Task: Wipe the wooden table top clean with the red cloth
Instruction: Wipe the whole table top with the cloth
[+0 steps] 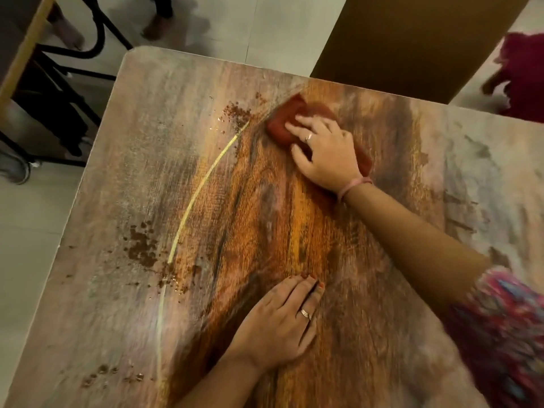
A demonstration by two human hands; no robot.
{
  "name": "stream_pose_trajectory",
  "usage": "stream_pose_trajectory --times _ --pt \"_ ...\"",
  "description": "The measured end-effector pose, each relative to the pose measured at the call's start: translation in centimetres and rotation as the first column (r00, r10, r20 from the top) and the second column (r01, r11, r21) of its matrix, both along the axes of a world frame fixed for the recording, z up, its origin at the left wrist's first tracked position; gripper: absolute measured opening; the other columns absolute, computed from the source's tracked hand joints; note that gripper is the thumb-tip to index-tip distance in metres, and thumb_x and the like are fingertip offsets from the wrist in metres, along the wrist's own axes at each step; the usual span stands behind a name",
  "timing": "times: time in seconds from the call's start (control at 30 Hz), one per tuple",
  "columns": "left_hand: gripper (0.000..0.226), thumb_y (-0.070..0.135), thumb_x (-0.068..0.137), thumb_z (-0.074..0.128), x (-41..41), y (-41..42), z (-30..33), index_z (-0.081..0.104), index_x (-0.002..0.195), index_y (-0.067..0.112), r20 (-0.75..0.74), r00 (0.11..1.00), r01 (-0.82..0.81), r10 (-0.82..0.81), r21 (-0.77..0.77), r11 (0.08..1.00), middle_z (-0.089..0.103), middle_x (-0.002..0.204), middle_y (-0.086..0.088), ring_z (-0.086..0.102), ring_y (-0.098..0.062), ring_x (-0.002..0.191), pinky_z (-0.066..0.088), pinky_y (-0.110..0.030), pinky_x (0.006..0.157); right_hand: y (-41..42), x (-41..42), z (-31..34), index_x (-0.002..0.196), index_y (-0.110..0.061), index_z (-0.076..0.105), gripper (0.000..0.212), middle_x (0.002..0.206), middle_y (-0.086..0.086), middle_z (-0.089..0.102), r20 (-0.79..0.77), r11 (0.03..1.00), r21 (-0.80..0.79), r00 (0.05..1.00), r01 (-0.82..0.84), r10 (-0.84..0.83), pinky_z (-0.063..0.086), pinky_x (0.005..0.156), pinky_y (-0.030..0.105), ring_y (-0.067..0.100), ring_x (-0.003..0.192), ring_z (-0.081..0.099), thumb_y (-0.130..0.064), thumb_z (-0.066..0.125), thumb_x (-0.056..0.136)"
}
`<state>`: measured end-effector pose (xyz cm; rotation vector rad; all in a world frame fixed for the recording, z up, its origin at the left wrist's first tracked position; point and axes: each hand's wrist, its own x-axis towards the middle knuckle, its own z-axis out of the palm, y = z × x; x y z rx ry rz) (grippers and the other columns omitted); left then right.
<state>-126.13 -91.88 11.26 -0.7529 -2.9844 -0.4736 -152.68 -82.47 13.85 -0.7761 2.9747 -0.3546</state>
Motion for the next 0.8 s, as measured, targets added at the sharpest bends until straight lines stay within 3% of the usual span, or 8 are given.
stream_pose_trajectory --times 0.07,0.2,0.27,0.37,0.53,0.63,0.73,0.8 --pt "0.048 0.040 0.093 0.041 -0.1 0.0 0.1 0.059 0.129 0.014 0.006 1.000 0.003 -0.003 -0.006 1.000 0.061 0.128 -0.004 0.052 -0.019 0.120 0.032 -0.032 0.110 2.0 -0.2 0.3 0.130 -0.032 0.054 0.044 0.137 -0.006 0.051 -0.049 0.995 0.071 0.996 -0.074 0.077 0.041 0.092 0.048 0.024 0.124 0.044 -0.047 0.042 0.090" --pt "0.048 0.040 0.094 0.041 -0.1 -0.1 0.1 0.057 0.131 0.014 0.023 1.000 0.002 -0.002 -0.003 1.000 0.061 0.129 -0.004 0.053 -0.019 0.120 0.035 -0.032 0.109 2.2 -5.2 -0.1 0.131 -0.026 0.050 0.043 0.145 0.000 0.040 -0.008 0.913 -0.019 0.913 0.408 -0.408 0.029 0.104 0.057 0.028 0.134 0.035 -0.039 0.043 0.091" --pt "0.048 0.040 0.095 0.041 -0.1 -0.1 0.2 0.057 0.131 0.013 0.040 0.999 0.009 -0.009 0.001 1.000 0.060 0.129 -0.004 0.054 -0.019 0.120 0.037 -0.033 0.109 0.0 -5.6 0.0 0.142 -0.031 0.040 0.050 0.158 -0.006 0.022 0.083 0.886 -0.078 0.889 0.456 -0.450 0.014 0.110 0.065 0.032 0.144 0.019 -0.035 0.040 0.093" --pt "0.048 0.040 0.095 0.041 0.2 -0.1 0.1 0.056 0.132 0.012 0.027 1.000 0.013 -0.013 -0.009 1.000 0.060 0.129 -0.005 0.055 -0.020 0.120 0.038 -0.034 0.108 -3.0 -2.4 -0.6 0.150 -0.043 0.020 0.057 0.160 -0.014 0.018 0.125 0.986 0.006 0.978 0.166 -0.165 0.007 0.111 0.069 0.033 0.148 0.010 -0.040 0.030 0.094" --pt "0.048 0.040 0.096 0.037 0.1 0.1 0.2 0.058 0.130 0.013 0.024 1.000 0.002 -0.002 0.000 1.000 0.061 0.128 -0.004 0.054 -0.019 0.119 0.036 -0.033 0.108 -1.2 0.6 -0.6 0.148 -0.040 0.028 0.050 0.157 -0.015 0.027 0.053 0.971 0.050 0.971 -0.235 0.232 0.017 0.115 0.056 0.026 0.147 0.020 -0.045 0.029 0.099" --pt "0.048 0.040 0.097 0.037 0.1 0.1 0.1 0.055 0.132 0.014 0.030 1.000 0.008 -0.008 0.003 1.000 0.059 0.130 -0.004 0.052 -0.020 0.121 0.037 -0.033 0.109 1.6 -4.7 -0.5 0.148 -0.032 0.035 0.048 0.159 -0.002 0.025 0.021 0.995 -0.001 0.995 0.097 -0.097 0.022 0.117 0.052 0.025 0.145 0.024 -0.041 0.035 0.100" --pt "0.047 0.038 0.098 0.035 0.0 0.1 0.0 0.056 0.131 0.012 0.033 0.999 0.016 -0.016 0.015 1.000 0.060 0.129 -0.005 0.053 -0.020 0.120 0.040 -0.035 0.106 -1.0 -7.6 -0.2 0.146 -0.032 0.038 0.047 0.159 0.004 0.026 0.081 0.871 -0.087 0.875 0.483 -0.477 0.019 0.118 0.047 0.023 0.145 0.024 -0.040 0.035 0.100" --pt "0.046 0.036 0.099 0.035 0.0 0.1 -0.1 0.057 0.129 0.010 0.039 0.999 0.026 -0.027 0.034 0.999 0.060 0.128 -0.007 0.053 -0.021 0.119 0.041 -0.036 0.105 -5.0 -7.2 0.0 0.146 -0.033 0.038 0.045 0.158 0.002 0.028 0.082 0.887 -0.080 0.890 0.455 -0.449 0.019 0.118 0.045 0.020 0.145 0.023 -0.038 0.034 0.101"
